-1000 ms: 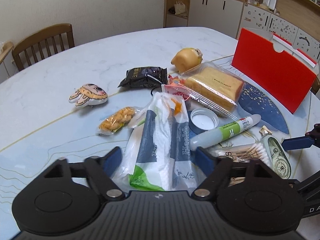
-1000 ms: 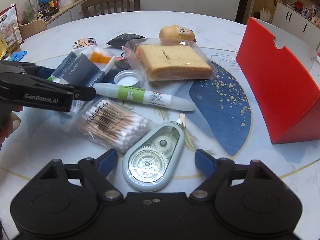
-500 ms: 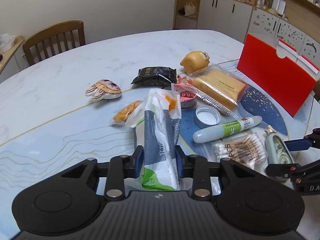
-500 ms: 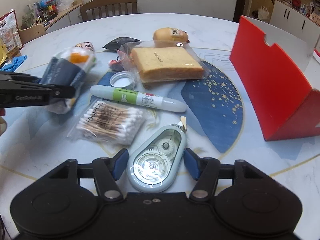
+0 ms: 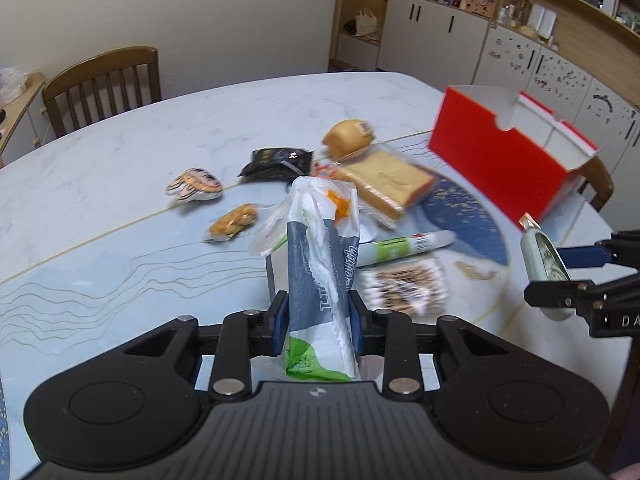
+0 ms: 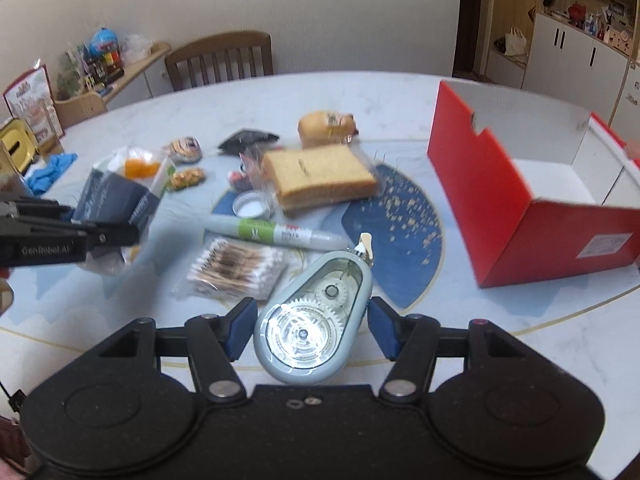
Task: Organize objects
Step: 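Carry both items into the red shoebox and open both tools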
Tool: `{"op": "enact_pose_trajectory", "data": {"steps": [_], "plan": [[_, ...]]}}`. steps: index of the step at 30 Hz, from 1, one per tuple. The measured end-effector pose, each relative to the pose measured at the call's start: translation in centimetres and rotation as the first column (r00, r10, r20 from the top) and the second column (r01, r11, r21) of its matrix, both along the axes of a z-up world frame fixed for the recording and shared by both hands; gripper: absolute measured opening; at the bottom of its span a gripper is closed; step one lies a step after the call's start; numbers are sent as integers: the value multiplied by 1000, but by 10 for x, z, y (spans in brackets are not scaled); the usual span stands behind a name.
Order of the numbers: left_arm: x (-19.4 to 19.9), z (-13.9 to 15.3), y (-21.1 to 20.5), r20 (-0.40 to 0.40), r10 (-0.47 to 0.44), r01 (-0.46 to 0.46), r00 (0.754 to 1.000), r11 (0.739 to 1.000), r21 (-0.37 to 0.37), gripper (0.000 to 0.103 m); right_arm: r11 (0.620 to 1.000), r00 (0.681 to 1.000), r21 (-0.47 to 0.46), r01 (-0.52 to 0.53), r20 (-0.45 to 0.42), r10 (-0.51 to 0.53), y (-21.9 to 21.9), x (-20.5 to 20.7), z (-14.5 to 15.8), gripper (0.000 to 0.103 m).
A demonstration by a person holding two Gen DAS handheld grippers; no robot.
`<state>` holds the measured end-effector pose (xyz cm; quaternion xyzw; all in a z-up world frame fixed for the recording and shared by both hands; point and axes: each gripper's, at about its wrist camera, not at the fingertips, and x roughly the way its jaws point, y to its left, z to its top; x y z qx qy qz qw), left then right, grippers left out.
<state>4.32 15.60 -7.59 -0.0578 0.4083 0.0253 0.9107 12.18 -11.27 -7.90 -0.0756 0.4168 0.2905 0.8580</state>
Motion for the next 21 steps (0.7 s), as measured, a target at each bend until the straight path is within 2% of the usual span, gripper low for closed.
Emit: {"op": "enact_pose_trajectory", "data": {"steps": [9,15,21], "plan": [[14,37,-40,40,-68,68,997,998,1,29,999,997,29,-36,75,33,-38,16,47,60],[42,62,-79,73,-91,90,993,996,19,29,997,991,30,-71,120,67,-75,51,66,60],[80,79,-131,87,-114,111,990,993,39,29,995,988,43,-88,132,82,-119,96,72,60]]}}
